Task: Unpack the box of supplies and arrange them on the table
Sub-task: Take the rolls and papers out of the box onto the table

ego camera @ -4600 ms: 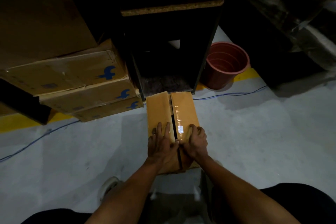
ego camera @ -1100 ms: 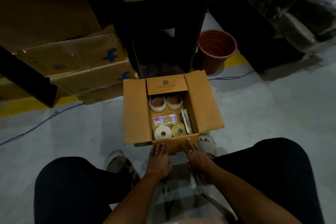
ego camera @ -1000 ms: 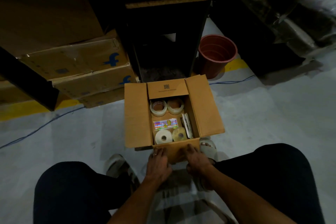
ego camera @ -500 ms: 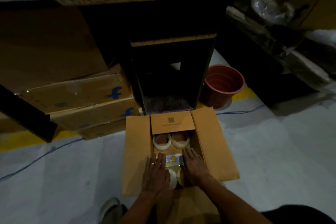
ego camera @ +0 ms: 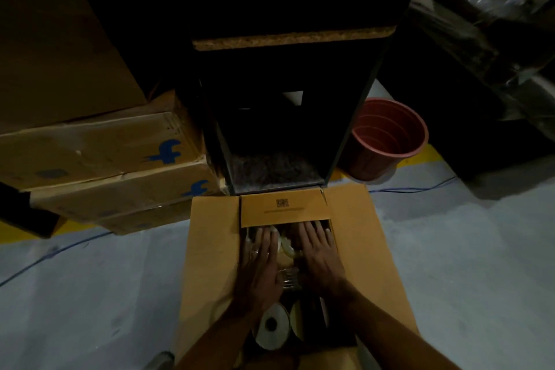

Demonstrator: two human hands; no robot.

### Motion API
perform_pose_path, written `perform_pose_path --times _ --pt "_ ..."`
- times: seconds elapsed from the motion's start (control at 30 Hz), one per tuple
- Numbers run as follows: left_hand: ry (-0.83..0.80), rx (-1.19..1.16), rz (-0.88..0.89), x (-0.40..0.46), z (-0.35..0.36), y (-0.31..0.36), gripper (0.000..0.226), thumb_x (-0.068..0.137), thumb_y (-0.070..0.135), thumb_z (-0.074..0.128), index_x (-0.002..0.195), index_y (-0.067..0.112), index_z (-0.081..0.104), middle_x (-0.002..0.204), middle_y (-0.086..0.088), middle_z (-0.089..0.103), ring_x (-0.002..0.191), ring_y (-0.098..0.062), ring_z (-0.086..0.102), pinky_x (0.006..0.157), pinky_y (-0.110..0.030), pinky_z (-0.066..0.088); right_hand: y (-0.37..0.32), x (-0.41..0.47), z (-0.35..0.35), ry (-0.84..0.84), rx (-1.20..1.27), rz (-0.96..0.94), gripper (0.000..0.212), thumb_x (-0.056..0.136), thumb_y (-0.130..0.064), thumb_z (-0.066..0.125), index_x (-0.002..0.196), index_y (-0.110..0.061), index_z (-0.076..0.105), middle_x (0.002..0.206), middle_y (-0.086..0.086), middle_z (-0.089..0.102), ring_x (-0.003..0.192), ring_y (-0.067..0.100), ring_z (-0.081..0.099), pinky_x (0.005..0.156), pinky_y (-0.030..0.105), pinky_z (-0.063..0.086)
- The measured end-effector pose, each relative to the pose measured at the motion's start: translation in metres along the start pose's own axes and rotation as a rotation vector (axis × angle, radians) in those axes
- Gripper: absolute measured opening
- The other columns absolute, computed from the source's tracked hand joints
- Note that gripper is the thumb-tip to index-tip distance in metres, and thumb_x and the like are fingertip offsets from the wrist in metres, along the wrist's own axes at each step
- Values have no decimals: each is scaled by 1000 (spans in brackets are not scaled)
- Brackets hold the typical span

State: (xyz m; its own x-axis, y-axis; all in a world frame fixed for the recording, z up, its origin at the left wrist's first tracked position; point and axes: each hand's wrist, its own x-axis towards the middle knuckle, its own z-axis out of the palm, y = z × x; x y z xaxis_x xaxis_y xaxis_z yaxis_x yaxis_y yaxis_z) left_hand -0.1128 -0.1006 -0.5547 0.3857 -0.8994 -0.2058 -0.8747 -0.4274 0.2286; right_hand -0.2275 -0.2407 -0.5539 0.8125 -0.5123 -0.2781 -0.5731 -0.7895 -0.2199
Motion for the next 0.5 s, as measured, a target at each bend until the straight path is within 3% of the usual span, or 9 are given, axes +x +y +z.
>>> perform_pose_path --times 0.07,0.2,0.3,0.4,0.5 --pt "24 -3 -12 14 -8 -4 87 72 31 49 152 5 28 160 -14 24 149 -34 18 115 -57 24 3 11 -9 64 -15 -29 106 63 -40 72 150 -6 21 152 16 39 138 39 39 112 53 31" --pt "89 48 -54 48 -33 -18 92 70 39 40 152 2 23 161 -17 17 150 -33 12 117 -55 19 12 40 -28 213 -41 -43 88 85 -31 61 155 -13 10 162 11 16 149 34 14 119 50 15" --pt "88 86 -92 72 -44 -36 96 75 38 53 155 5 13 164 -12 5 151 -31 3 120 -53 10 17 62 -40 157 -87 -1 92 85 -34 63 156 -11 10 163 10 2 150 35 7 116 54 24" --pt "43 88 -67 85 -46 -51 94 87 45 52 156 7 -1 164 -10 -3 152 -30 -2 121 -54 6 25 82 -43 30 -127 23 98 90 -38 59 155 -14 -11 156 2 -27 150 32 -12 120 54 8" --pt "-92 102 -51 91 -50 -58 93 94 50 45 154 11 -13 164 -6 -13 151 -27 -8 120 -54 -1 27 91 -42 -73 -173 37 101 90 -42 57 153 -15 -17 159 2 -26 149 32 -16 119 55 1"
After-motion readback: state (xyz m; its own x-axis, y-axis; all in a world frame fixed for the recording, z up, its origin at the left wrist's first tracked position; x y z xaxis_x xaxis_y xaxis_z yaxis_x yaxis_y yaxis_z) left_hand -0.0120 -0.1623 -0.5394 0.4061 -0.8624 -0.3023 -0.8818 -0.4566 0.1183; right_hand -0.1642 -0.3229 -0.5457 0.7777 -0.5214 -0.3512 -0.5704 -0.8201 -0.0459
